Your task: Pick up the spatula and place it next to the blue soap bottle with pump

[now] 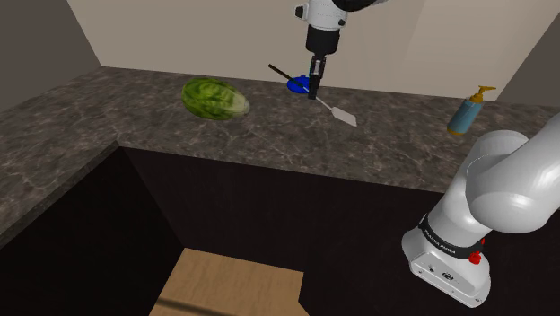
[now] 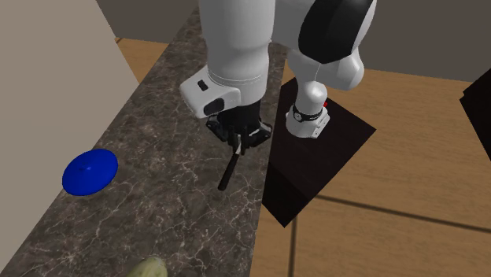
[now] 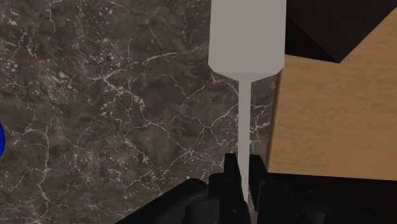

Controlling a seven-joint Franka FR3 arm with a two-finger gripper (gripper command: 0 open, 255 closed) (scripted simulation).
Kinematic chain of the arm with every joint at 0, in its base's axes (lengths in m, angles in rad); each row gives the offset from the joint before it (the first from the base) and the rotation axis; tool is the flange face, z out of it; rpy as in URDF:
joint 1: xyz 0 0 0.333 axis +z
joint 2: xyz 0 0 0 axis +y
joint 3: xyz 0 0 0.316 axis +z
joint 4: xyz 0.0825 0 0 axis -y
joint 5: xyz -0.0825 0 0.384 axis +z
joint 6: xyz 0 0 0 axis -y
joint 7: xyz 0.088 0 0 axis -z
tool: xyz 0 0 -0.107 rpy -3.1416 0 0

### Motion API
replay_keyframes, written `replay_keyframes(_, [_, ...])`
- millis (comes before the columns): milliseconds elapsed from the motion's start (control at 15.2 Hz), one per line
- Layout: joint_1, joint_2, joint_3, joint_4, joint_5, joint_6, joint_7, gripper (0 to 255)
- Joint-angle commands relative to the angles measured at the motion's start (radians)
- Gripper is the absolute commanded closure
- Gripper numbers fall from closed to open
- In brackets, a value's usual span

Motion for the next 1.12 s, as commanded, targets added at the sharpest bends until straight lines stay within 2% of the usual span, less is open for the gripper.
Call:
replay_keyframes(0, [0.0, 0.0, 0.001, 0.027, 0.0, -0.027, 0.001, 255])
replay_keyframes(594, [0.001, 0.004, 0.002, 0.142, 0.0, -0.138, 0.004, 255])
replay_keyframes(1056, [-0.041, -0.236, -0.058, -0.041, -0.041, -0.195, -0.077, 255])
